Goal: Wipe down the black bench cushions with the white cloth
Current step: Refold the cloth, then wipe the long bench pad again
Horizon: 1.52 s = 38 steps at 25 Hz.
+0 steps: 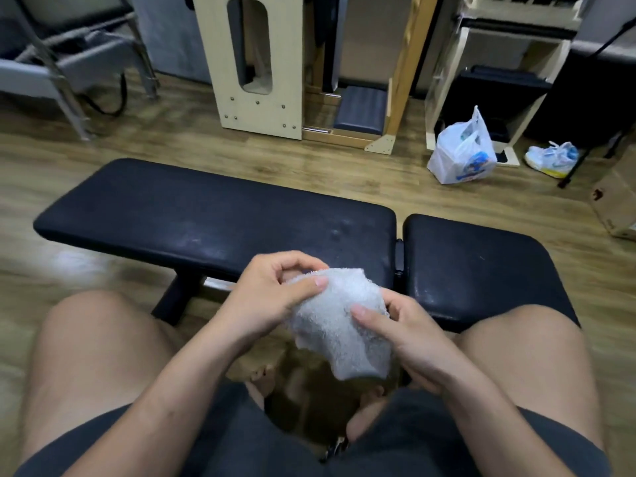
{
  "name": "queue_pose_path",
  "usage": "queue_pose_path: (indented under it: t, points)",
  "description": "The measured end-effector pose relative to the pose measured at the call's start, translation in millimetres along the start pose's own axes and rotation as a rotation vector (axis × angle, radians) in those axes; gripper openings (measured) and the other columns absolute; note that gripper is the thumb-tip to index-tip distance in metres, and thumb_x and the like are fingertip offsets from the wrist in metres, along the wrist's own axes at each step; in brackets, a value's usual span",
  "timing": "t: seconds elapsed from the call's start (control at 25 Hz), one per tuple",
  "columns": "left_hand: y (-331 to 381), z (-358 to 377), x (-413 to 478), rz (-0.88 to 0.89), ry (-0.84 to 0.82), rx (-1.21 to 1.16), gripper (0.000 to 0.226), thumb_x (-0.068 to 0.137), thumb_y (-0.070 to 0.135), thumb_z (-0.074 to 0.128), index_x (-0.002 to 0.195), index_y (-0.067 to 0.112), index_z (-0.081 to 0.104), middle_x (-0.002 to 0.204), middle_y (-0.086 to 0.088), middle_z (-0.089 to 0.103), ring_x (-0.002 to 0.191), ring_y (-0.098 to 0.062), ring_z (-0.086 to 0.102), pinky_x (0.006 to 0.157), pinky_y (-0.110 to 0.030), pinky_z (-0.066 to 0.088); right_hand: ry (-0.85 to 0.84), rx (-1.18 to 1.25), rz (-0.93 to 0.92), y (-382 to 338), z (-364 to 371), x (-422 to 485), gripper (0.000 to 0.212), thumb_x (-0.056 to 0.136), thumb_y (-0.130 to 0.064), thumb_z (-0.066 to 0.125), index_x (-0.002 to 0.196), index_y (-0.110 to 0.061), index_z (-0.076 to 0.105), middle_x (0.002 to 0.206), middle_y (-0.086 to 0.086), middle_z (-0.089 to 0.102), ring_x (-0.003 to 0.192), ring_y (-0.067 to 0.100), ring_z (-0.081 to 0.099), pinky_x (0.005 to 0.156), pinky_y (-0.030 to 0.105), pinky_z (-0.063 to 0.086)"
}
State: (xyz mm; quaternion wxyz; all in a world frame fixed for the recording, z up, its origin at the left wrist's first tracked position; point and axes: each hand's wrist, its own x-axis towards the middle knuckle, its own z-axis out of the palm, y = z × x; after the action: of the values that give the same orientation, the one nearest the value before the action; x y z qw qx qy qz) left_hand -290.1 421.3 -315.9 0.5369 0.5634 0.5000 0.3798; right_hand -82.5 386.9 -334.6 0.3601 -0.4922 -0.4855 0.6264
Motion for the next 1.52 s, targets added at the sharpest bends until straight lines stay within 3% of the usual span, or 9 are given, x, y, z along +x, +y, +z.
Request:
queue_pose_path:
  t: [0.24,0.48,0.68,0.84,0.92,1.08,1.2,1.36,1.52]
  points:
    - [-66,23,-18,-0.655,-0.179,-0.422,0.045,0.087,0.048,0.064,0.117,0.015,0.069,0.112,-0.015,0.071,0.103,-0.031,0.066,0.095,-0.040,0.046,0.140,0.015,0.105,10,13,5,0.015,0.096,-0.016,0.055,0.095,-0.014,0.070,0.097,0.013,0.072,0.093,0.029,0.069,0.085,0.049,0.053]
    - [-61,33,19,-0.263,0.225,-0.209,0.033,0.084,0.009,0.074,0.111,0.022,0.061,0.106,-0.005,0.068,0.086,-0.011,0.064,0.074,-0.024,0.051,0.309,-0.110,0.090,22,0,20,0.013,0.095,-0.007,0.055,0.102,-0.017,0.061,0.088,0.009,0.074,0.084,0.026,0.070,0.070,0.036,0.056]
    - [-68,20,61,-0.095,-0.061,0.152,0.057,0.062,0.036,0.089,0.109,0.044,0.058,0.131,0.014,0.043,0.115,-0.010,0.057,0.096,-0.029,0.049,0.284,-0.079,0.013,19,-21,38,0.050,0.094,0.000,0.054,0.118,-0.043,0.046,0.086,0.024,0.068,0.071,0.037,0.060,0.067,0.050,0.052]
    - [-82,31,66,0.061,-0.287,0.496,0.043,0.062,0.016,0.081,0.103,0.024,0.069,0.120,0.014,0.048,0.106,0.001,0.053,0.092,-0.006,0.036,0.252,-0.681,0.053,30,-33,34,0.042,0.074,-0.019,0.077,0.106,-0.041,0.062,0.094,-0.012,0.066,0.087,0.003,0.061,0.081,0.017,0.046]
    - [-82,40,71,0.178,-0.293,0.619,0.029,0.068,0.015,0.064,0.095,0.020,0.072,0.100,0.010,0.056,0.091,-0.009,0.052,0.085,-0.020,0.044,0.209,-1.076,0.024,37,-32,37,0.031,0.066,-0.032,0.072,0.095,-0.038,0.062,0.093,-0.016,0.050,0.087,0.008,0.055,0.074,0.016,0.040]
    - [-61,46,109,0.331,-0.228,0.842,0.028,0.076,0.018,0.058,0.099,0.026,0.072,0.088,0.008,0.066,0.089,-0.024,0.051,0.080,-0.043,0.047,0.106,-1.207,-0.090,9,-52,77,0.011,0.066,-0.038,0.053,0.068,-0.028,0.049,0.103,-0.007,0.051,0.089,0.013,0.050,0.073,0.021,0.041]
    - [-41,35,146,0.276,-0.093,0.770,0.042,0.081,0.018,0.068,0.122,0.025,0.064,0.109,0.004,0.070,0.100,-0.030,0.055,0.091,-0.044,0.046,-0.095,-1.166,0.003,-17,-65,133,0.013,0.074,-0.019,0.060,0.078,-0.023,0.049,0.079,-0.007,0.058,0.073,0.019,0.053,0.059,0.021,0.034]
    - [-59,-4,160,-0.046,-0.043,1.062,0.076,0.085,0.054,0.064,0.149,0.027,0.034,0.155,-0.002,0.035,0.134,-0.034,0.038,0.111,-0.048,0.035,0.264,-1.263,-0.167,-57,-123,232,0.047,0.083,0.000,0.049,0.124,-0.020,0.062,0.111,0.012,0.070,0.098,0.031,0.064,0.092,0.030,0.046]
    - [-93,-17,144,-0.317,-0.274,1.356,0.091,0.089,0.070,0.043,0.156,0.031,-0.005,0.165,-0.005,-0.013,0.149,-0.043,-0.003,0.119,-0.055,0.015,0.387,-1.359,-0.103,-32,-159,306,0.037,0.088,-0.001,0.044,0.116,-0.015,0.064,0.107,0.020,0.067,0.099,0.036,0.062,0.079,0.028,0.043]
